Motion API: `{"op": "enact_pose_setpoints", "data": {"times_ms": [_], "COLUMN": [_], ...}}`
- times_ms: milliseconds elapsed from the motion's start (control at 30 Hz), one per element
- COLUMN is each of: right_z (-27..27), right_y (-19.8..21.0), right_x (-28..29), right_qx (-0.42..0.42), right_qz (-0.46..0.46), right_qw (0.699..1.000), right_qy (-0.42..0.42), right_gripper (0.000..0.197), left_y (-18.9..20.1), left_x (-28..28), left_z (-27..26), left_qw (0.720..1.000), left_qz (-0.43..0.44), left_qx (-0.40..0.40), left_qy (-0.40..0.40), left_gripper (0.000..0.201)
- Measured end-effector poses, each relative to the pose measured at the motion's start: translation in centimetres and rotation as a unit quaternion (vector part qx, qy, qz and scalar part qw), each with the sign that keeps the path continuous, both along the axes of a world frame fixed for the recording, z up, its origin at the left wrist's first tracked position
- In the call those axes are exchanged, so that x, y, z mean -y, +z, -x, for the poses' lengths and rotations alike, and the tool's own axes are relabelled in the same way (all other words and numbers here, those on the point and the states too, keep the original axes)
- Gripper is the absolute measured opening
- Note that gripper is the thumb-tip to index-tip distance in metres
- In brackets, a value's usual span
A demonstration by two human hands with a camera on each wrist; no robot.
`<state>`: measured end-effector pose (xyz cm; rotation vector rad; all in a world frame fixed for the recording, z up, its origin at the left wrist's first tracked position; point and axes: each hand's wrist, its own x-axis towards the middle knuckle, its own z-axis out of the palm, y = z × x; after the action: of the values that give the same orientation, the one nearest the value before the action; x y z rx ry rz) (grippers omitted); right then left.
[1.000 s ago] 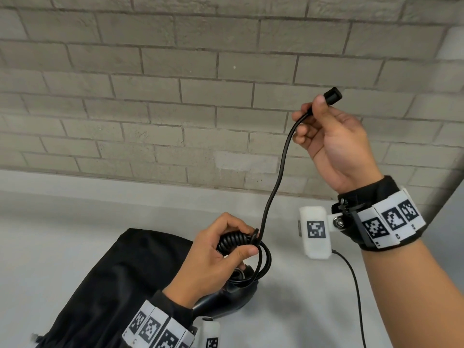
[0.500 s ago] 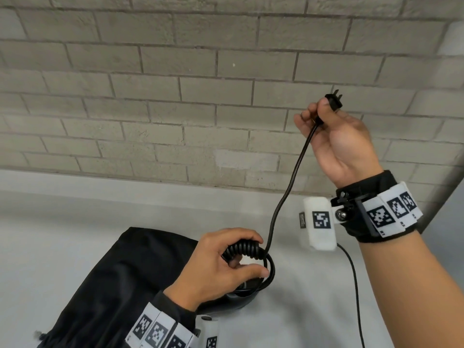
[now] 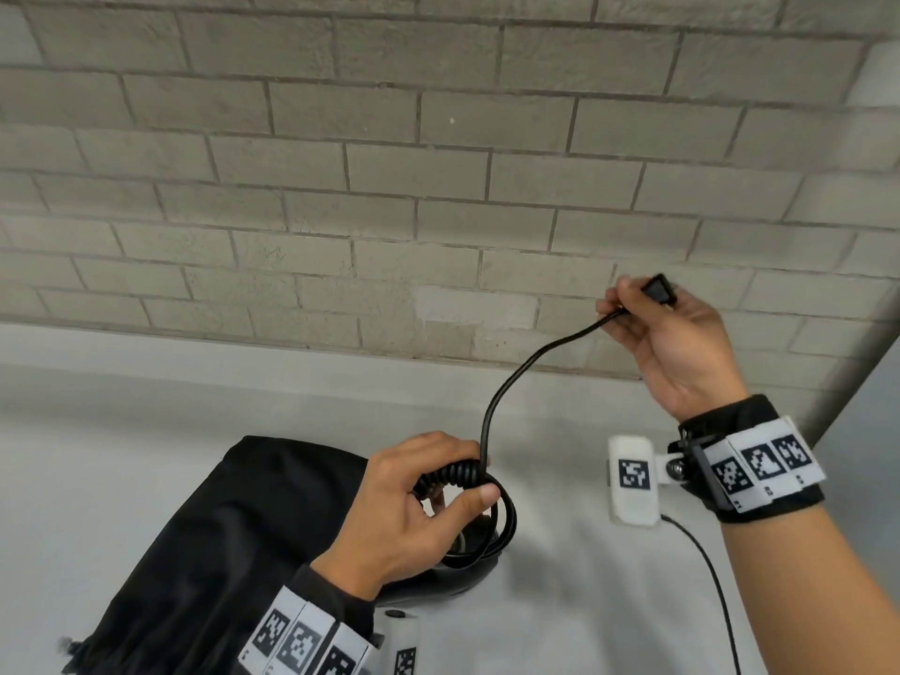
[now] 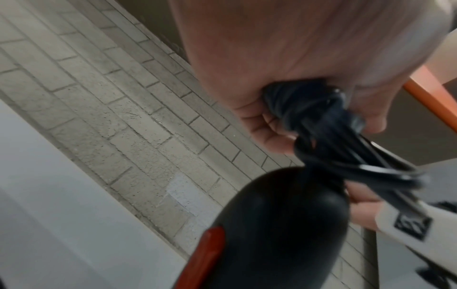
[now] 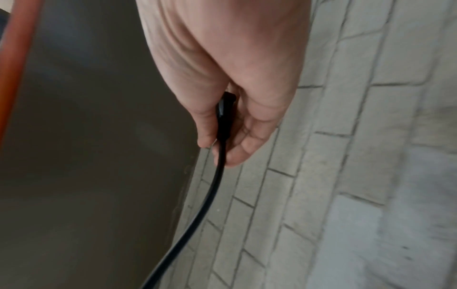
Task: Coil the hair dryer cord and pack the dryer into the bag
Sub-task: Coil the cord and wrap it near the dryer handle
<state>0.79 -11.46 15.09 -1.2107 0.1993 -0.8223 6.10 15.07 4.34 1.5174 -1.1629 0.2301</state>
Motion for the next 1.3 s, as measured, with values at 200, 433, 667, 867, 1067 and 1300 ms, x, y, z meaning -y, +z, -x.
{"op": "enact_pose_setpoints", "data": {"times_ms": [200, 433, 667, 867, 1067, 1300], "right_z": [2.7, 5.9, 6.6, 5.5, 3.6, 3.2], "right_y": [-6.3, -12.4, -13.8, -11.7, -10.4, -10.9], "right_x": [0.4, -2.0, -4.8, -6.3, -9.0, -11.3], "right_qx": [-0.089, -0.160, -0.289, -0.186, -0.111, -0.115], "right_qz": [-0.013, -0.021, 0.147, 0.132, 0.067, 0.059], "right_qw": [0.996, 0.982, 0.908, 0.955, 0.981, 0.978], "right_qy": [0.006, 0.094, 0.266, 0.190, 0.141, 0.165], "right_gripper": [0.021, 0.017, 0.014, 0.016, 0.022, 0.021], "left_y": [0.0, -0.1, -0.1, -0.2, -0.2, 0.1], "left_x": [0.0, 0.1, 0.3, 0.2, 0.5, 0.7], "left_z": [-0.2, -0.2, -0.5, -0.5, -0.2, -0.5], "left_qw": [1.000, 0.998, 0.997, 0.997, 0.998, 0.999], "left_qz": [0.007, 0.035, 0.038, 0.027, 0.019, 0.022], "left_qx": [-0.011, -0.050, -0.072, -0.068, -0.057, -0.027], "left_qy": [0.005, -0.002, -0.017, -0.027, -0.035, 0.001], "left_gripper": [0.017, 0.018, 0.019, 0.018, 0.019, 0.018]}}
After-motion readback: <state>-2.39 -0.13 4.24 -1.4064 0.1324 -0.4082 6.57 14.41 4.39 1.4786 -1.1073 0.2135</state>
